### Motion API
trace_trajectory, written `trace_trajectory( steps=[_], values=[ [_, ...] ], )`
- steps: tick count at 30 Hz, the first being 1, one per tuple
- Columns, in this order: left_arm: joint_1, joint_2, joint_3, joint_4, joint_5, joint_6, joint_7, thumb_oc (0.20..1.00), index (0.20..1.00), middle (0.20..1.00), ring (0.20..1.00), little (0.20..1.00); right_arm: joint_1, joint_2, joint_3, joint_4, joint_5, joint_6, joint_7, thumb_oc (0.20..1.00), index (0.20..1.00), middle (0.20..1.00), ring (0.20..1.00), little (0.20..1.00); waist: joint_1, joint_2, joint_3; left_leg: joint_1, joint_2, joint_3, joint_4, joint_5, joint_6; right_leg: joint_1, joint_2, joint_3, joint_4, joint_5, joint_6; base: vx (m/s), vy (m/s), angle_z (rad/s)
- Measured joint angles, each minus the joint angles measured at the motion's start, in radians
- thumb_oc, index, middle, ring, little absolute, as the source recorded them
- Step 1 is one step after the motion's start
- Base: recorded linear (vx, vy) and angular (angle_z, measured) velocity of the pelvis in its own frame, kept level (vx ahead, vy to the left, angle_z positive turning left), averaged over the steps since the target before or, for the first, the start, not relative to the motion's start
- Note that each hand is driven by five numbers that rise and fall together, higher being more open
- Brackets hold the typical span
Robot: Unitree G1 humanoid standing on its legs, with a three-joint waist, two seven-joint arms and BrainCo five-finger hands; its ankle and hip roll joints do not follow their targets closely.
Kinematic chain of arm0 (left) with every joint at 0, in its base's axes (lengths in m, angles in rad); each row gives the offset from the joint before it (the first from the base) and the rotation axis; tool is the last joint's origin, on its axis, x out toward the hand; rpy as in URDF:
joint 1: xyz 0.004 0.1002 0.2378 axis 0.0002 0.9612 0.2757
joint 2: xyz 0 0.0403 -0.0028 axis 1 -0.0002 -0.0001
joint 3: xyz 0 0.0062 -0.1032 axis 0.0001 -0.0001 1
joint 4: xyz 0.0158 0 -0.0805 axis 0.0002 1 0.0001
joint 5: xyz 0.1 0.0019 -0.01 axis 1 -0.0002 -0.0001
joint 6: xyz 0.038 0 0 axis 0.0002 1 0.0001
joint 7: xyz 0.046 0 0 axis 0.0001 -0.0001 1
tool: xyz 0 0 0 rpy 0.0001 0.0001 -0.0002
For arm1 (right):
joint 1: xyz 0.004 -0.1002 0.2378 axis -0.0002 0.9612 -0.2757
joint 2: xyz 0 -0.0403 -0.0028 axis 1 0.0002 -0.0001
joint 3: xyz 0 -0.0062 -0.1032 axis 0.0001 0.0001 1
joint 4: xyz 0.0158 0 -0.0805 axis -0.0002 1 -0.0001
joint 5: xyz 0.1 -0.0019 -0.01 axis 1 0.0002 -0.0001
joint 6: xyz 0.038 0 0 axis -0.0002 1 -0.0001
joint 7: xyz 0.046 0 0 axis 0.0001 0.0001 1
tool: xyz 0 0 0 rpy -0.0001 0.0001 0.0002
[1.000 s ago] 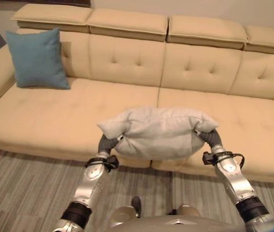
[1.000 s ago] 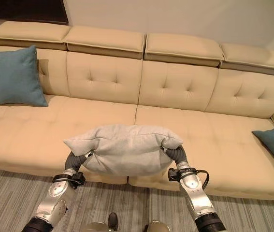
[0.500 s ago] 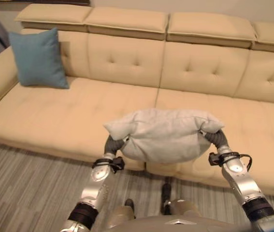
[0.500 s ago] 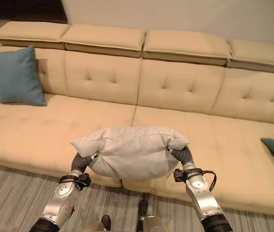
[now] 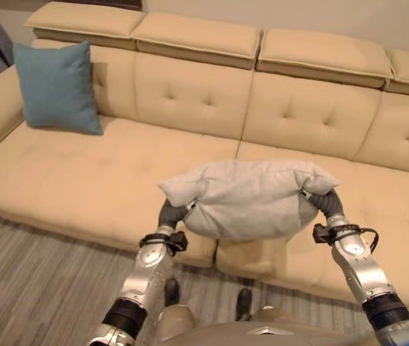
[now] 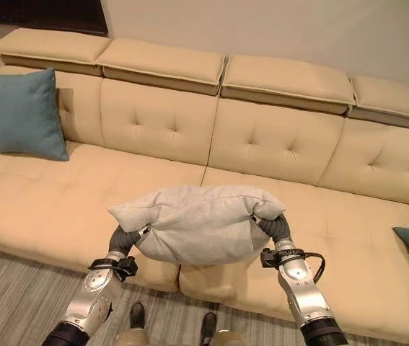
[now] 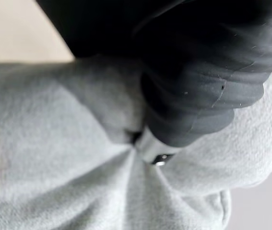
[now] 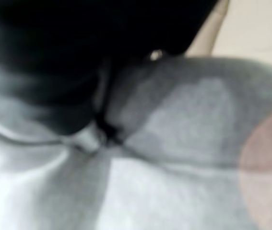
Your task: Pick up all the scattered cushions and arrange them neatly on the sofa.
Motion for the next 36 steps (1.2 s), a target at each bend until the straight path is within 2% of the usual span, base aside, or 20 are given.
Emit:
trace_trajectory(
  steps=[3, 5, 6, 8, 9, 10, 12, 13, 14, 16, 17, 18, 20, 21, 24, 27, 29, 31, 34, 36],
  values=[
    [-0.011, 0.028, 0.000, -0.002, 0.000, 0.000, -0.001, 0.200, 0.200, 0.200, 0.200, 0.200, 0.007, 0.015, 0.001, -0.010, -0.001, 0.000, 0.004, 0.200, 0.200, 0.200, 0.200, 0.200, -0.010, -0.034, -0.016, 0.022, -0.103, 0.035, 0.009, -0.032, 0.055, -0.013, -0.104, 0.049, 0.040, -0.008, 0.055, 0.16, 0.296, -0.14],
    [-0.014, 0.035, 0.000, -0.002, 0.000, 0.000, -0.001, 0.200, 0.200, 0.200, 0.200, 0.200, 0.014, 0.025, -0.002, -0.017, -0.001, 0.000, 0.004, 0.200, 0.200, 0.200, 0.200, 0.200, -0.009, -0.040, -0.018, 0.027, -0.148, 0.059, 0.032, -0.055, 0.092, -0.030, -0.151, 0.068, 0.090, -0.015, 0.082, 0.10, 0.280, -0.27],
    [-0.015, 0.053, 0.003, -0.003, 0.000, -0.001, -0.001, 0.200, 0.200, 0.200, 0.200, 0.200, 0.015, 0.058, -0.004, -0.020, -0.002, 0.000, 0.004, 0.200, 0.200, 0.200, 0.200, 0.200, 0.017, -0.040, -0.018, 0.024, -0.173, 0.109, 0.067, -0.088, 0.128, -0.098, -0.192, 0.104, 0.194, -0.016, 0.097, 0.09, 0.375, -0.53],
    [-0.028, 0.085, 0.003, -0.003, 0.000, -0.002, -0.003, 0.200, 0.200, 0.200, 0.200, 0.200, 0.013, 0.074, 0.001, -0.020, -0.003, 0.002, 0.003, 0.200, 0.200, 0.200, 0.200, 0.200, 0.020, -0.051, -0.014, 0.025, -0.199, 0.136, 0.082, -0.110, 0.152, -0.140, -0.216, 0.106, 0.257, -0.003, 0.110, 0.13, 0.341, -0.55],
    [-0.034, 0.091, 0.004, 0.002, -0.002, -0.002, -0.004, 0.200, 0.200, 0.200, 0.200, 0.200, 0.002, 0.085, 0.006, -0.020, -0.003, 0.006, 0.002, 0.200, 0.200, 0.200, 0.200, 0.200, 0.032, -0.052, -0.011, 0.026, -0.199, 0.166, 0.096, -0.118, 0.163, -0.182, -0.240, 0.125, 0.341, -0.014, 0.118, 0.14, 0.178, -0.48],
    [-0.030, 0.102, 0.004, 0.001, 0.000, -0.002, -0.005, 0.200, 0.200, 0.200, 0.200, 0.200, 0.007, 0.086, 0.006, -0.020, -0.003, 0.007, 0.004, 0.200, 0.200, 0.200, 0.200, 0.200, 0.025, -0.057, -0.012, 0.034, -0.204, 0.176, 0.094, -0.135, 0.161, -0.193, -0.247, 0.127, 0.343, -0.009, 0.121, 0.18, 0.194, -0.58],
    [-0.016, 0.105, 0.007, 0.000, -0.001, -0.003, -0.007, 0.200, 0.200, 0.200, 0.200, 0.200, 0.008, 0.087, 0.009, -0.018, -0.004, 0.011, 0.011, 0.200, 0.200, 0.200, 0.200, 0.200, 0.040, -0.067, -0.019, 0.062, -0.215, 0.210, 0.070, -0.140, 0.153, -0.191, -0.260, 0.117, 0.329, -0.009, 0.127, 0.11, 0.020, -0.44],
    [-0.014, 0.106, 0.013, -0.003, -0.001, -0.003, -0.008, 0.200, 0.200, 0.200, 0.200, 0.200, 0.006, 0.085, 0.009, -0.018, -0.004, 0.012, 0.012, 0.200, 0.200, 0.200, 0.200, 0.200, 0.043, -0.078, -0.026, 0.066, -0.223, 0.224, 0.051, -0.142, 0.152, -0.186, -0.277, 0.076, 0.247, 0.005, 0.149, 0.14, 0.007, -0.41],
    [-0.011, 0.107, 0.018, -0.004, -0.001, -0.003, -0.008, 0.200, 0.200, 0.200, 0.200, 0.200, 0.001, 0.085, 0.009, -0.018, -0.004, 0.012, 0.015, 0.200, 0.200, 0.200, 0.200, 0.200, 0.049, -0.080, -0.027, 0.066, -0.224, 0.234, 0.044, -0.138, 0.155, -0.183, -0.279, 0.058, 0.202, 0.014, 0.163, 0.13, 0.016, -0.37],
    [-0.010, 0.099, 0.024, -0.003, -0.001, -0.003, -0.007, 0.200, 0.200, 0.200, 0.200, 0.200, -0.003, 0.085, 0.010, -0.018, -0.004, 0.012, 0.019, 0.200, 0.200, 0.200, 0.200, 0.200, 0.042, -0.078, -0.026, 0.066, -0.225, 0.215, 0.025, -0.128, 0.165, -0.184, -0.273, 0.046, 0.145, 0.024, 0.179, 0.14, -0.019, 0.05],
    [-0.013, 0.099, 0.022, -0.004, 0.003, -0.002, -0.007, 0.200, 0.200, 0.200, 0.200, 0.200, 0.008, 0.081, 0.008, -0.018, -0.004, 0.012, 0.019, 0.200, 0.200, 0.200, 0.200, 0.200, 0.003, -0.085, -0.025, 0.067, -0.231, 0.185, 0.006, -0.108, 0.164, -0.156, -0.258, 0.093, 0.085, 0.043, 0.200, 0.19, -0.056, 0.53],
    [-0.011, 0.097, 0.022, -0.004, 0.003, -0.002, -0.008, 0.200, 0.200, 0.200, 0.200, 0.200, 0.011, 0.081, 0.007, -0.018, -0.004, 0.013, 0.018, 0.200, 0.200, 0.200, 0.200, 0.200, -0.001, -0.096, -0.025, 0.075, -0.239, 0.184, 0.004, -0.105, 0.167, -0.149, -0.265, 0.090, 0.081, 0.053, 0.204, 0.14, -0.043, 0.52],
    [-0.005, 0.097, 0.022, -0.004, 0.007, -0.001, -0.007, 0.200, 0.200, 0.200, 0.200, 0.200, 0.018, 0.081, 0.007, -0.019, -0.005, 0.014, 0.023, 0.200, 0.200, 0.200, 0.200, 0.200, 0.005, -0.116, -0.031, 0.092, -0.251, 0.176, -0.001, -0.113, 0.152, -0.114, -0.267, 0.088, 0.053, 0.073, 0.196, 0.12, -0.048, 0.17],
    [-0.003, 0.085, 0.022, -0.011, 0.009, -0.001, -0.006, 0.200, 0.200, 0.200, 0.200, 0.200, 0.023, 0.073, 0.005, -0.021, -0.005, 0.014, 0.026, 0.200, 0.200, 0.200, 0.200, 0.200, 0.006, -0.109, -0.035, 0.103, -0.245, 0.159, -0.008, -0.109, 0.134, -0.075, -0.248, 0.084, 0.014, 0.096, 0.163, 0.14, -0.084, 0.25],
    [0.002, 0.080, 0.025, -0.052, 0.011, 0.002, -0.003, 0.200, 0.200, 0.200, 0.200, 0.200, 0.023, 0.068, -0.005, -0.030, -0.005, 0.014, 0.022, 0.200, 0.200, 0.200, 0.200, 0.200, 0.009, -0.082, -0.041, 0.102, -0.213, 0.142, -0.031, -0.093, 0.107, -0.054, -0.208, 0.058, -0.035, 0.104, 0.149, 0.06, -0.046, 0.17],
    [-0.022, 0.078, 0.034, -0.082, 0.012, 0.001, 0.004, 0.200, 0.200, 0.200, 0.200, 0.200, 0.020, 0.058, -0.018, -0.077, -0.005, 0.014, 0.014, 0.200, 0.200, 0.200, 0.200, 0.200, 0.004, -0.057, -0.033, 0.102, -0.172, 0.127, -0.037, -0.075, 0.097, -0.048, -0.168, 0.037, -0.034, 0.096, 0.130, 0.03, -0.043, 0.12],
    [-0.065, 0.075, 0.037, -0.084, 0.012, 0.001, 0.025, 0.200, 0.200, 0.200, 0.200, 0.200, 0.001, 0.046, -0.021, -0.115, -0.005, 0.014, 0.003, 0.200, 0.200, 0.200, 0.200, 0.200, 0.000, -0.049, -0.028, 0.098, -0.160, 0.120, -0.037, -0.072, 0.091, -0.049, -0.157, 0.027, -0.034, 0.090, 0.122, -0.07, -0.022, 0.06],
    [-0.141, 0.066, 0.040, -0.084, 0.012, -0.001, 0.066, 0.200, 0.200, 0.200, 0.200, 0.200, -0.077, 0.038, -0.016, -0.123, -0.003, 0.014, -0.025, 0.200, 0.200, 0.200, 0.200, 0.200, -0.015, -0.040, -0.022, 0.071, -0.153, 0.119, -0.029, -0.068, 0.086, -0.074, -0.150, 0.028, -0.034, 0.090, 0.116, -0.14, -0.007, -0.06],
    [-0.322, 0.064, 0.055, -0.081, 0.010, -0.010, 0.147, 0.200, 0.200, 0.200, 0.200, 0.200, -0.276, 0.025, -0.018, -0.120, -0.002, 0.013, -0.078, 0.200, 0.200, 0.200, 0.200, 0.200, -0.025, -0.027, 0.013, -0.017, -0.153, 0.129, -0.007, -0.050, 0.086, -0.158, -0.151, 0.036, -0.032, 0.127, 0.100, -0.15, 0.004, -0.10],
    [-0.441, 0.074, 0.064, -0.071, 0.009, -0.025, 0.198, 0.200, 0.200, 0.200, 0.200, 0.200, -0.409, -0.016, -0.015, -0.104, -0.003, 0.012, -0.109, 0.200, 0.200, 0.200, 0.200, 0.200, -0.027, -0.012, 0.044, -0.069, -0.154, 0.128, 0.008, -0.044, 0.086, -0.204, -0.153, 0.041, -0.031, 0.134, 0.102, -0.12, 0.007, 0.02]
  ],
)
